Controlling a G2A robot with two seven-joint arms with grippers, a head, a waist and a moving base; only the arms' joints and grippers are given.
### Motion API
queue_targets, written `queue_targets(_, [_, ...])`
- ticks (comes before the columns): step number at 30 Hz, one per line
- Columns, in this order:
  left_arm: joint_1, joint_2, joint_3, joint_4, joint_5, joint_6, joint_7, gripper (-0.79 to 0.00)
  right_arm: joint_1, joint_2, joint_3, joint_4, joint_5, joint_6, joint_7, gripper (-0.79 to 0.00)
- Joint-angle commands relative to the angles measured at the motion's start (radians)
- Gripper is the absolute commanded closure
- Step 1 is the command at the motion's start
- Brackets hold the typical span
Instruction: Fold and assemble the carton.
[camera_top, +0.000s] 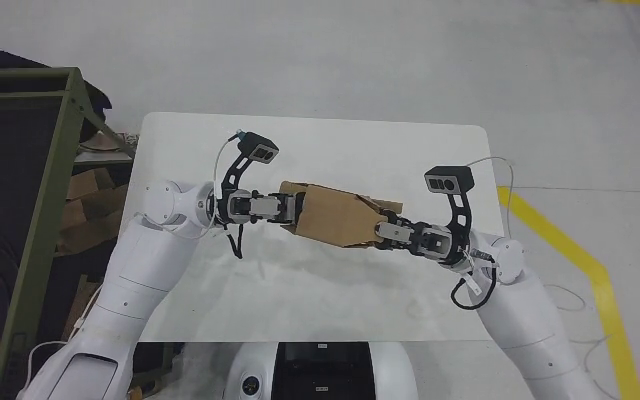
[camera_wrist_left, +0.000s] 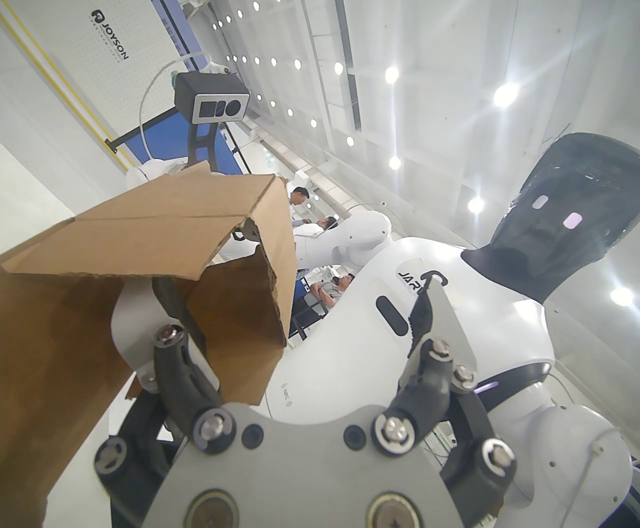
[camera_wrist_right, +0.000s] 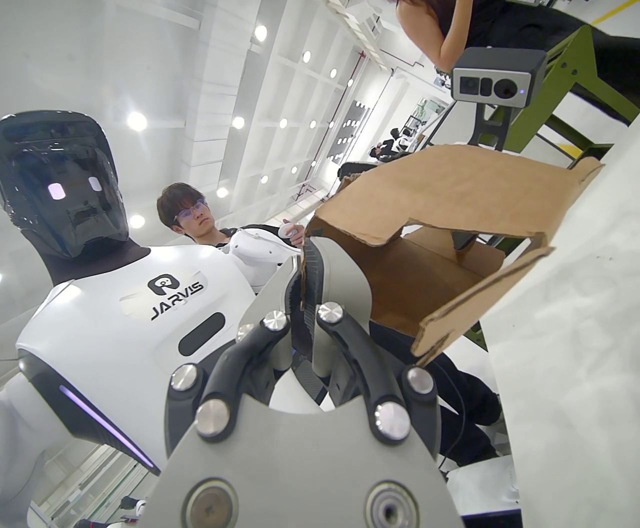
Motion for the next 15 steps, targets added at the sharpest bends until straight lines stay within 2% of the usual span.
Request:
queue_targets(1, [-0.001,-0.003,0.007,0.007,-0.002,-0.002,0.002,-0.785,0.001,-0.001,-0.003,0.001,-0.006,-0.002,-0.002,0.0])
queue_targets(15, [-0.003,-0.017,0.021,0.016,0.006,0.014,-0.014,-0.785,-0.002,-0.001,-0.01,-0.002,-0.02,-0.001,-0.001,0.0])
